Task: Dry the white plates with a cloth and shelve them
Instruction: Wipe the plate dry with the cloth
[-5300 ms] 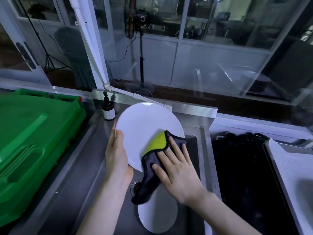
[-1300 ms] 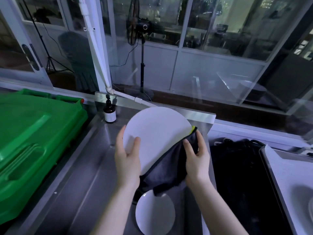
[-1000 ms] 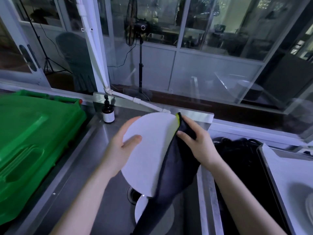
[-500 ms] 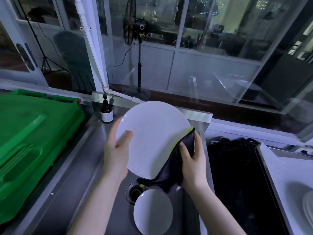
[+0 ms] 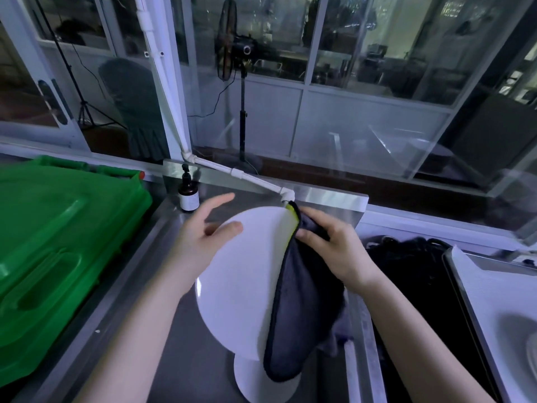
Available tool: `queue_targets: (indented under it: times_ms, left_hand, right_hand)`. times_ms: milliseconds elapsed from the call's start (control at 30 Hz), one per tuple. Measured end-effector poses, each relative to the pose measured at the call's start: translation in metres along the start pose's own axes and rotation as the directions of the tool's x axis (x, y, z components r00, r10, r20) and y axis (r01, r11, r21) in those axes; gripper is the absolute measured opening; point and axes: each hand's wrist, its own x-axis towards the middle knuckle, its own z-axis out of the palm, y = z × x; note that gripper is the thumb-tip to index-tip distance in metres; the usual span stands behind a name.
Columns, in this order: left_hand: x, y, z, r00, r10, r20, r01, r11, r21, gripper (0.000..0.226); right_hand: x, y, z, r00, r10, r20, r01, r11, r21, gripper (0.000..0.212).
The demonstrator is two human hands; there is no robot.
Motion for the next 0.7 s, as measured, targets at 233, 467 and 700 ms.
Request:
queue_targets:
  times_ms: [233,467,700]
  left_hand:
    - [-0.037,-0.026,0.056,0.934,-0.235,-0.27,0.103,0.899,-0.426,0.033]
    - [-0.012,-0.006,0.027,0.999,-0.023,0.021,0.027,0.978,-0.206,0.036]
    - [-0.004,0.016,0.015,0.984,0.12,0.135,-0.11,0.991,-0.077,0.03]
  right_hand:
    - [-0.035,0.021,0.04,0.79,0.412,-0.454,-0.192,0.869,0.455,0.032]
    - [-0.005,0.004,-0.008,0.957,0.091,-0.275,-0.084,0.996,0.036,0.043]
    - [0.025,-0.02,-0.021,0.995,-0.067,0.067,0.082,0.968,-0.237,0.036]
